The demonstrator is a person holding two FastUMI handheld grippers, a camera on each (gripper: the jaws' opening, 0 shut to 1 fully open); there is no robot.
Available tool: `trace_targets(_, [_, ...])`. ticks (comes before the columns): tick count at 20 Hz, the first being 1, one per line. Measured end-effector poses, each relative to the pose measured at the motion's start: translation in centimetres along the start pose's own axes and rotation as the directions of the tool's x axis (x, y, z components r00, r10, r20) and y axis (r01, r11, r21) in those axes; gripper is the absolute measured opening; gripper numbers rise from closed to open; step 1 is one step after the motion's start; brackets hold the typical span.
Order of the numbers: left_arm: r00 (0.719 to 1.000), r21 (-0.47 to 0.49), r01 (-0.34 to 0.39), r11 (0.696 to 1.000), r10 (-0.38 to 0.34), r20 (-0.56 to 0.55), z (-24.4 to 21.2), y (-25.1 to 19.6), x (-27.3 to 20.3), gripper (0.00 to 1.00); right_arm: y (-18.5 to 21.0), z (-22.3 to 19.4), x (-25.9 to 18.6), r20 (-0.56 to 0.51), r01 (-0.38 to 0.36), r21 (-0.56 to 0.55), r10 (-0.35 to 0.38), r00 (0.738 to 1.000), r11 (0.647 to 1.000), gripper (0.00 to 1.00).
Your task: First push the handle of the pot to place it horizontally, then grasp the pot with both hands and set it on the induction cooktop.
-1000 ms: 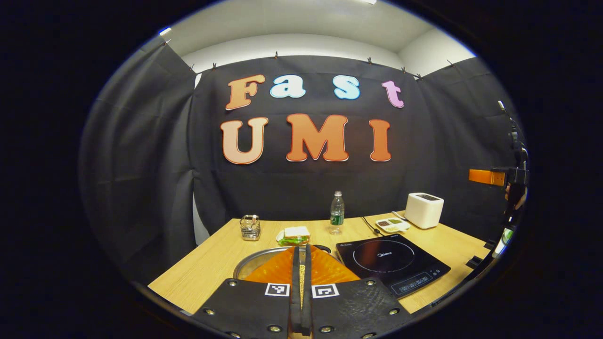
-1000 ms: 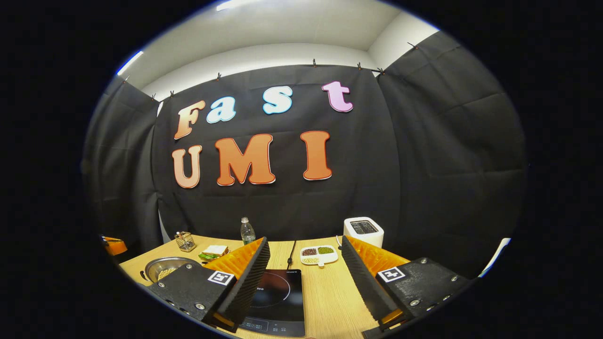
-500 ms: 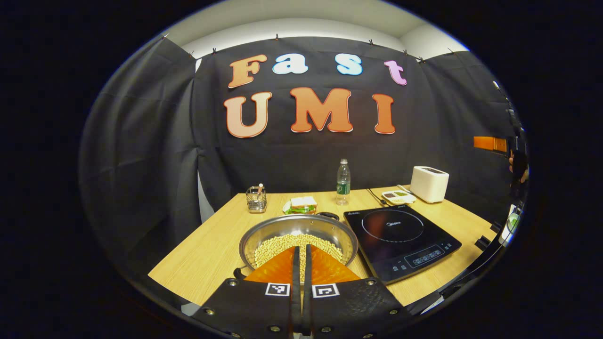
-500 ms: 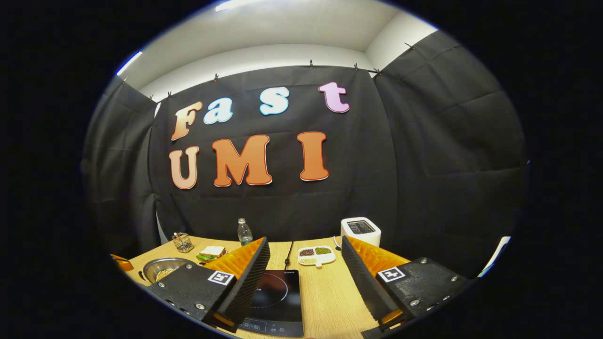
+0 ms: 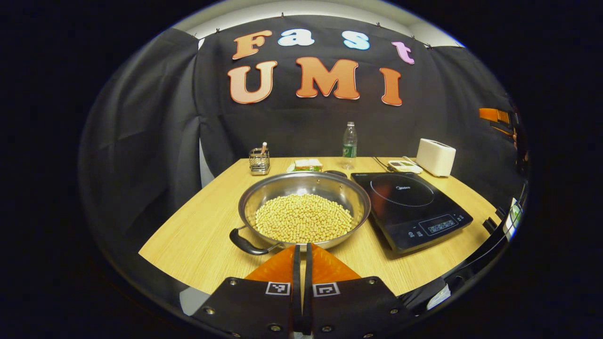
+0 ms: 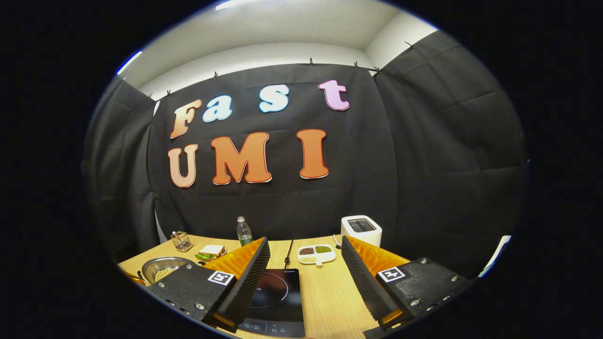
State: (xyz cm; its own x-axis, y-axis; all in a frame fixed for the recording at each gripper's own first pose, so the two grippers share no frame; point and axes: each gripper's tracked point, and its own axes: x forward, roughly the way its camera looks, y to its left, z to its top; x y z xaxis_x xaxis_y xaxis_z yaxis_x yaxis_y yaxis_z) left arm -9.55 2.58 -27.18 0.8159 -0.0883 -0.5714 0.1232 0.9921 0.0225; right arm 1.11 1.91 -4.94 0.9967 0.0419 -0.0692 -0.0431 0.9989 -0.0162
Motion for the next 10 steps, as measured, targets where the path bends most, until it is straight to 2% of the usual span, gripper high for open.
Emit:
trace_targets(1, [1.000,-0.004,-0.005,1.000,0.005,-0.010,-0.5,0.1,0.1,0.03,0.2,-0.2,0.0,-0.003,-0.004,-0.003,0.004,1.000,1.000,0.95])
trace_targets(2, [1.000,-0.009,-0.013,1.000,0.012,-0.023,-1.1,0.6,0.3,0.03,0.4,-0.4,0.1,-0.006,-0.008,-0.005,0.008,1.000,1.000,1.00])
trace_targets(5, [0.998,-0.030,-0.036,0.999,0.035,-0.060,-2.5,1.8,1.3,0.02,0.8,-0.8,0.2,-0.016,-0.016,-0.015,0.016,1.000,1.000,1.00])
trace_targets(6, [0.997,-0.041,-0.042,0.998,0.039,-0.071,-3.0,2.1,1.6,0.02,0.9,-1.0,0.3,-0.019,-0.017,-0.019,0.016,1.000,1.000,0.95])
trace_targets(10, [0.991,-0.061,-0.079,0.995,0.072,-0.116,-4.7,3.8,2.6,0.03,1.1,-1.4,0.4,-0.032,-0.018,-0.031,0.017,0.999,0.999,0.95])
